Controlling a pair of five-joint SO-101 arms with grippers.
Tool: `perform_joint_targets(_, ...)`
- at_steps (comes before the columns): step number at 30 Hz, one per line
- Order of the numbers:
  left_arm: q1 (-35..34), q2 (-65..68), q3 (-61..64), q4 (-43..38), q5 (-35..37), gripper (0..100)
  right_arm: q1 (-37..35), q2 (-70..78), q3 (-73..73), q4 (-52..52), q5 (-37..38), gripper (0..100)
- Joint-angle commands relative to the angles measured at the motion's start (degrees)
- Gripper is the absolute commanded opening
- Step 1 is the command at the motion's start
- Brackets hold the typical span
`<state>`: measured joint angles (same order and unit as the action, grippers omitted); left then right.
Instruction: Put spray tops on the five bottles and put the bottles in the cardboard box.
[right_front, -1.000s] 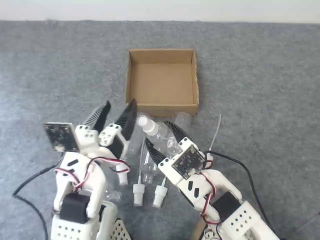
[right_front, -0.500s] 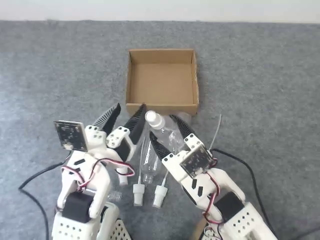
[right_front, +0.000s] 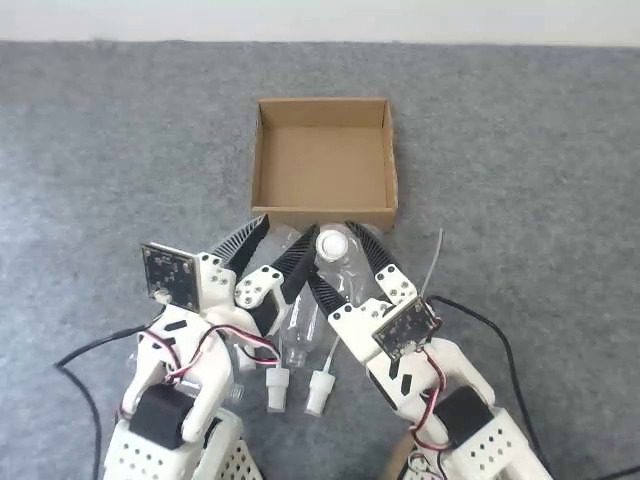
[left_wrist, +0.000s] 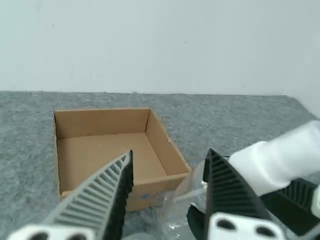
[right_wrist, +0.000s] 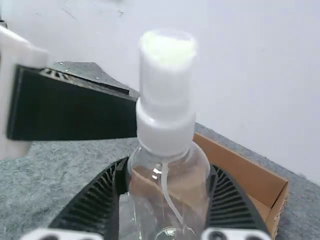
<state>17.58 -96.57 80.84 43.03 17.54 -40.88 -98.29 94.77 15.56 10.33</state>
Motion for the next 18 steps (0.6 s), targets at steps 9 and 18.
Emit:
perform_joint_targets(9,1.3,-0.1,-0.4,-1.5,-3.4,22,0.6,-2.1,-0.6,1.6,-0.6,9.6)
perform_joint_targets(18,-8.6,-0.2,-2.8,-1.8,0.4,22,0.8,-1.5,-0.4,1.8,-0.5,9.6)
